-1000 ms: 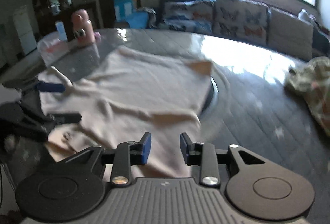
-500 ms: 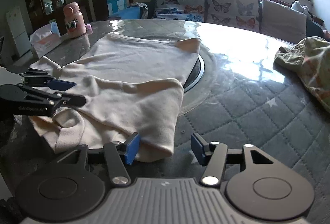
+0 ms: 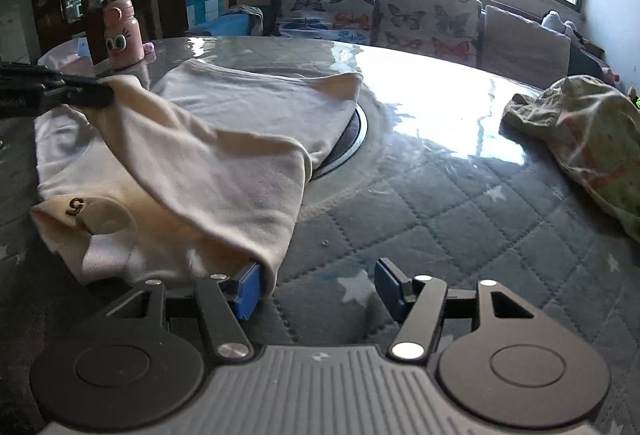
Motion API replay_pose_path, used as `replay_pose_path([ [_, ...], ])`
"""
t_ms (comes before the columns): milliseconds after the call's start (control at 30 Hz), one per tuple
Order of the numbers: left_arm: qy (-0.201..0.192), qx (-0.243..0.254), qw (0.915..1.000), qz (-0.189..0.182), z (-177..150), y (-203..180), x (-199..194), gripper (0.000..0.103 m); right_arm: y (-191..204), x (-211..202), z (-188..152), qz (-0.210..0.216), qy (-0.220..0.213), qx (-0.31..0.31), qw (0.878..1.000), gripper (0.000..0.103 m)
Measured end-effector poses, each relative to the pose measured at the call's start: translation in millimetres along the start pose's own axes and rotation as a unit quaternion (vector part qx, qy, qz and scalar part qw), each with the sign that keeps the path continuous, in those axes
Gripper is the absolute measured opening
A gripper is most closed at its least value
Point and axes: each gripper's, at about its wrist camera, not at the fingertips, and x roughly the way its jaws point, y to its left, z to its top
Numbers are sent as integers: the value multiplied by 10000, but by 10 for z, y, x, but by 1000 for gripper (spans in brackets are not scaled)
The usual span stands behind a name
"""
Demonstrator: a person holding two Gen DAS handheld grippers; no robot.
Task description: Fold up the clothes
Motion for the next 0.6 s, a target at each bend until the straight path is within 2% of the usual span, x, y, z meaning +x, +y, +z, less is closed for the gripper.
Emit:
replay_pose_path([
  [100, 144, -8, 9999, 95, -56, 53, 15, 10, -1, -20, -11, 4, 6, -1, 10000, 61],
  [333, 90, -125, 9998, 92, -114, 148, -66, 10, 30, -69, -13, -1, 15, -70, 10000, 65],
  [500, 226, -68, 9995, 219, -187, 170, -40, 10, 13, -116, -8, 51, 84, -60, 9999, 65],
  [600, 307, -33, 9991, 296, -231, 184, -24, 16, 17, -206, 49, 115, -5, -86, 9999, 65],
])
